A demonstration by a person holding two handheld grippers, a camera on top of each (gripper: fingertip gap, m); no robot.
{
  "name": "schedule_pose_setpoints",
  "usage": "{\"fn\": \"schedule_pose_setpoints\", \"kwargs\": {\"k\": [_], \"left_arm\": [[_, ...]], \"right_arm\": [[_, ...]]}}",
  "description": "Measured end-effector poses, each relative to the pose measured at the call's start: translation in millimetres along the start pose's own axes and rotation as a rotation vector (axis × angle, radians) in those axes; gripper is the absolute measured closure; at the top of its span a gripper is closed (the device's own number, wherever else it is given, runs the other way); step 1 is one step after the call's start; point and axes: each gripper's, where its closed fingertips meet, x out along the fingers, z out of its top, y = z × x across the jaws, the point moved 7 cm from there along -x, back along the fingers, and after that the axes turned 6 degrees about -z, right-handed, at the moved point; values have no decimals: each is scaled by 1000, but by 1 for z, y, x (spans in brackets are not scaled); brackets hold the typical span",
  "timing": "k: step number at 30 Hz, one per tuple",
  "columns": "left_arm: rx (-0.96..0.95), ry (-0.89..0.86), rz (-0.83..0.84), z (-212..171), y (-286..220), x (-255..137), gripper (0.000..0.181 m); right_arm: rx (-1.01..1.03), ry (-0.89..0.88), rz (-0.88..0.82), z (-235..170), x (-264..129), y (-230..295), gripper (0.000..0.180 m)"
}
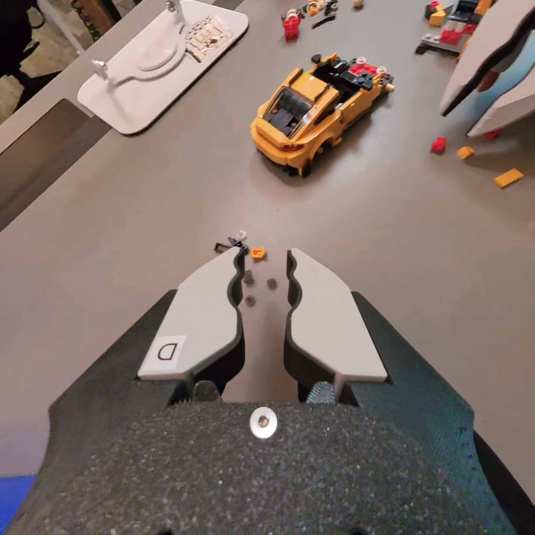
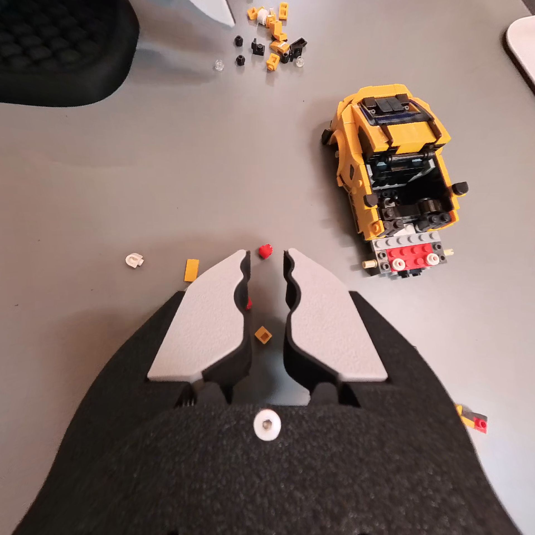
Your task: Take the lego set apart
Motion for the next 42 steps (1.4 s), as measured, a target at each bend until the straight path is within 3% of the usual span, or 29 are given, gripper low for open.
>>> {"fn": "schedule_pose_setpoints", "kwargs": {"k": [14, 19, 23, 27, 30, 36, 39, 42], "left_arm": [[112, -33, -213, 16, -48, 23, 157], [129, -64, -245, 21, -57, 24, 159], [194, -165, -260, 35, -73, 24, 157], [330, -273, -239, 52, -96, 21, 158], [398, -314, -210, 59, -105, 20, 162], [436, -338, -177, 63, -110, 16, 171], [380, -313, -156, 61, -98, 16, 172], [253, -181, -51, 45, -61, 17, 172]], "right_arm": [[-9, 128, 2, 1, 15, 1, 166], [-29, 71, 16, 6, 15, 0, 171], [29, -114, 119, 20, 5, 5, 170], [220, -257, 344, 33, -5, 11, 170], [350, -313, 485, 36, -10, 11, 170], [423, -348, 581, 37, -14, 11, 170], [398, -355, 502, 35, -19, -1, 167], [282, -316, 294, 22, -34, -28, 162]]}}
